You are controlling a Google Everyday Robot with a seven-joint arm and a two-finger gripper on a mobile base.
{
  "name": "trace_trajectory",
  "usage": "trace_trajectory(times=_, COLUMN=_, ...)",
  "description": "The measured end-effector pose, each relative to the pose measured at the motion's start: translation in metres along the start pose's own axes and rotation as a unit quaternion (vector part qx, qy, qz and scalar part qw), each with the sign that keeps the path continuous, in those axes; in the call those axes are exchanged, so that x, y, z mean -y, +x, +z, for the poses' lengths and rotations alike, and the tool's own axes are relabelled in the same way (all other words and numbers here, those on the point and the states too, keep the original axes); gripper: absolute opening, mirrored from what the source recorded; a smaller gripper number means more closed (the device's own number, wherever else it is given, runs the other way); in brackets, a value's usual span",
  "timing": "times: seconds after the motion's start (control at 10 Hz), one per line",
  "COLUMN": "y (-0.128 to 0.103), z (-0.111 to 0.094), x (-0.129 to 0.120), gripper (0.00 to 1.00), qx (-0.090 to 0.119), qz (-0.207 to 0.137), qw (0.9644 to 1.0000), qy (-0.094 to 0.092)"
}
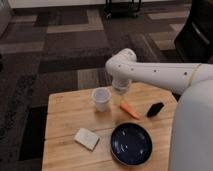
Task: Drag the pepper across the table
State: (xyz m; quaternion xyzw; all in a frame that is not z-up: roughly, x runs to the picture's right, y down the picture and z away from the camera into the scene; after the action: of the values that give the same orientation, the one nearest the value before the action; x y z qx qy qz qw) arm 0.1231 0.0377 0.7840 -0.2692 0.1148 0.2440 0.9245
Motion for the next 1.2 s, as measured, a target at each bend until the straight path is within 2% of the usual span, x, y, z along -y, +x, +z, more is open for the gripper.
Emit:
trace_trajectory(times=0.2, y=0.018, z=0.006, x=0.011, gripper=0.65, qx=-0.004, qz=0.0, qw=1.0, qy=-0.003)
trace_trajectory(times=0.8, y=0.015, z=0.006, x=0.009, gripper=0.65, qx=-0.004, qz=-0.004, qw=1.0, qy=-0.003)
trace_trajectory(times=0.9, y=0.017, z=0.008, x=0.01, gripper=0.65, qx=-0.009, qz=-0.007, qw=0.9999, qy=0.0)
trace_trajectory(times=1.0, y=0.02, z=0.018, x=0.009, gripper=0.65, qx=-0.023, qz=-0.01, qw=0.9996, qy=0.011)
trace_trajectory(times=1.2, y=0.022, z=0.03, x=0.005, gripper=0.65, qx=-0.029, qz=-0.011, qw=0.9994, qy=0.017)
